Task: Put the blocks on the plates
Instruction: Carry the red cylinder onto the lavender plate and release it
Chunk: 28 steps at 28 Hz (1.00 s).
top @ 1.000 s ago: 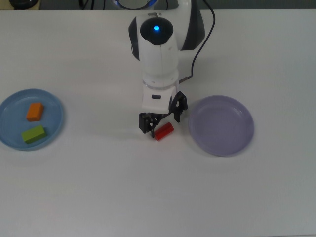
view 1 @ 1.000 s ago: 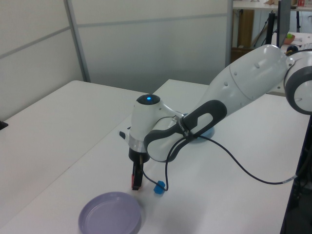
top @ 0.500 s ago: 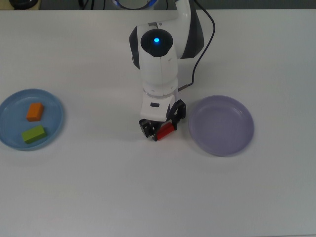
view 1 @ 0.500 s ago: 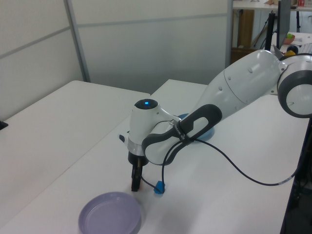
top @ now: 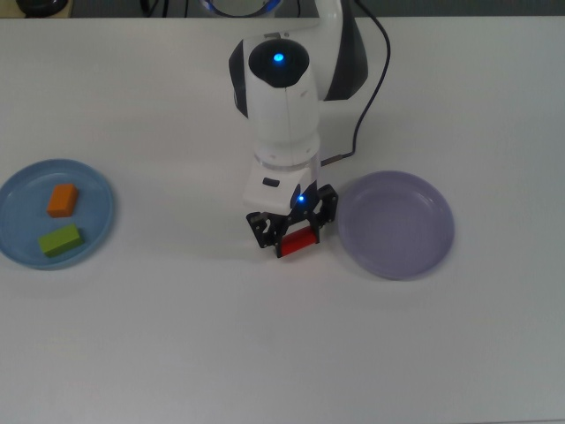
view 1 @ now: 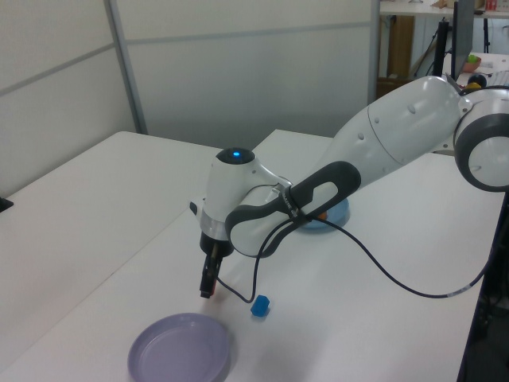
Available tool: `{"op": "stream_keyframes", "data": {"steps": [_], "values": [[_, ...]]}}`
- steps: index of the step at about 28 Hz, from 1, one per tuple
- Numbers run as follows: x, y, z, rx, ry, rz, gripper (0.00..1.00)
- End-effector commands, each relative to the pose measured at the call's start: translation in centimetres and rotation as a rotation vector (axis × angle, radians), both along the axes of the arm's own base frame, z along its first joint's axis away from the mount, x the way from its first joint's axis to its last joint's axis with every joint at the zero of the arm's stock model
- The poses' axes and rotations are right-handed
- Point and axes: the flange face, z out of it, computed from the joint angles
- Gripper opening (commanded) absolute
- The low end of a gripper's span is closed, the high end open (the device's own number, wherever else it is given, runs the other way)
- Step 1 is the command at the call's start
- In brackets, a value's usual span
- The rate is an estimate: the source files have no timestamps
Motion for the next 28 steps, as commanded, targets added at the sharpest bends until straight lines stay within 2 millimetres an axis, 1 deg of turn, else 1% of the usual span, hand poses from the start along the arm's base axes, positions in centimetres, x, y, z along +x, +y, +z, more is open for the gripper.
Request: {"op": "stream_keyframes", "data": {"steps": [1,2,4,7,8,9,11,13,15,16,19,21,22,23,24,26,27,28], "values": [[-0.5,4.2,2.3,0.056,-0.025,-0.081,0.21],[-0.8,5.5,2.3,0.065,-0.021,-0.087,0.21],[-1.2,7.2,2.1,0.071,-0.015,-0.083,0.21],[-1.7,8.8,2.2,0.083,-0.011,-0.093,0.21],[-2.0,10.0,2.2,0.088,-0.009,-0.095,0.22],[-2.1,10.6,2.2,0.089,-0.008,-0.090,0.24],[-2.5,11.7,2.0,0.088,-0.004,-0.076,0.25],[-3.0,13.3,1.4,0.079,0.001,-0.046,0.25],[-3.3,14.0,1.0,0.077,0.007,-0.035,0.26],[-3.4,14.3,0.9,0.077,0.008,-0.030,0.29],[-3.4,15.2,1.5,0.081,-0.003,-0.018,0.38],[-3.5,15.3,1.5,0.081,-0.002,-0.017,0.48],[-3.7,15.7,1.5,0.078,0.000,-0.008,0.62],[-3.7,15.8,1.5,0.078,0.001,-0.007,0.71],[-3.7,15.8,1.4,0.077,0.002,-0.007,0.76],[-3.9,16.0,1.3,0.076,0.005,-0.003,0.79],[-3.9,16.0,1.3,0.076,0.005,-0.003,0.91],[-3.9,16.0,1.3,0.076,0.005,-0.003,0.99]]}}
